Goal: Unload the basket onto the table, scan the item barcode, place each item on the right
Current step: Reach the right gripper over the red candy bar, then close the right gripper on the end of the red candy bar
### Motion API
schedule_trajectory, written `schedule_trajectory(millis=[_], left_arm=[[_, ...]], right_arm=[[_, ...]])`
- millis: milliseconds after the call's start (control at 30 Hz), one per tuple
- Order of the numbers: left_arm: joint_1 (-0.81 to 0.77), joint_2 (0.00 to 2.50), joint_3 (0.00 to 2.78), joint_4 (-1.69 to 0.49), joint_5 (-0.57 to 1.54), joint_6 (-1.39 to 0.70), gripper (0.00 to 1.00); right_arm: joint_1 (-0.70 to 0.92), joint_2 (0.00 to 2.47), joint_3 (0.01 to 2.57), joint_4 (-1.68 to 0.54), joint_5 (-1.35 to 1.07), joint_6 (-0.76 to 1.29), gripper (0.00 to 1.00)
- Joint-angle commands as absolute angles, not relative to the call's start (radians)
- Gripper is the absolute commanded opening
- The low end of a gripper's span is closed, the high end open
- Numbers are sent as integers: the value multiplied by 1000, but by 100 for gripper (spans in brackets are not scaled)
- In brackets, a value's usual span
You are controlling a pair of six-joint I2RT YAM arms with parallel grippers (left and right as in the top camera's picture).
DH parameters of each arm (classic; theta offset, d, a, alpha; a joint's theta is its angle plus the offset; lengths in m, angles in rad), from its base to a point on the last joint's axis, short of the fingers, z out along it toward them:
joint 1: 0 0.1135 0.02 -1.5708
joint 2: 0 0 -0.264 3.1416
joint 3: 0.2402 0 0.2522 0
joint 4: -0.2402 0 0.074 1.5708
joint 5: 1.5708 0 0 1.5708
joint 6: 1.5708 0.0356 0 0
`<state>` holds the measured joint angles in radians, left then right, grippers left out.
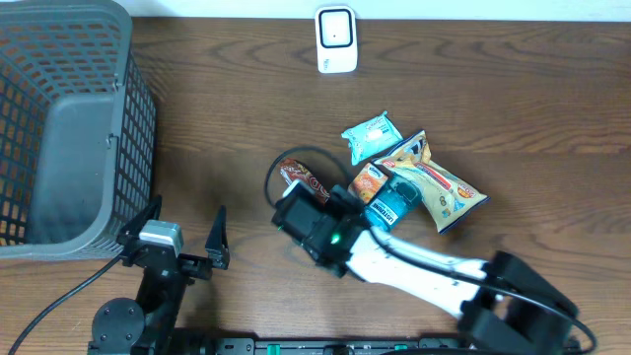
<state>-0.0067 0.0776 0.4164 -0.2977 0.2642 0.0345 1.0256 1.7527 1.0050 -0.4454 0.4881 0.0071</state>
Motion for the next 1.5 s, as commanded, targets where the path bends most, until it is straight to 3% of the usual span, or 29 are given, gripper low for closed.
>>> schedule_trajectory(millis=[0,200,333,700,933,1200,1467], left_arm=[[-2,79,426,-309,277,48,97],[-2,79,426,-367,277,48,97],[-2,79,426,-398,277,48,97],[-2,79,426,-499,277,48,97],[-2,79,426,-595,277,48,97],[-2,79,426,-606,277,48,97],[-2,79,426,-606,277,48,97]], right_arm=[[1036,1810,1016,-427,609,-71,87],[1031,1898,1016,-407,615,-88,81],[1018,1916,1015,-403,610,-99,70],[907,1917,1015,-411,337,-120,2],[805,1888,1095,-535,41,-102,1],[651,1819,1208,-732,-576,-201,1],[569,1814,1208,-820,-812,-212,1]])
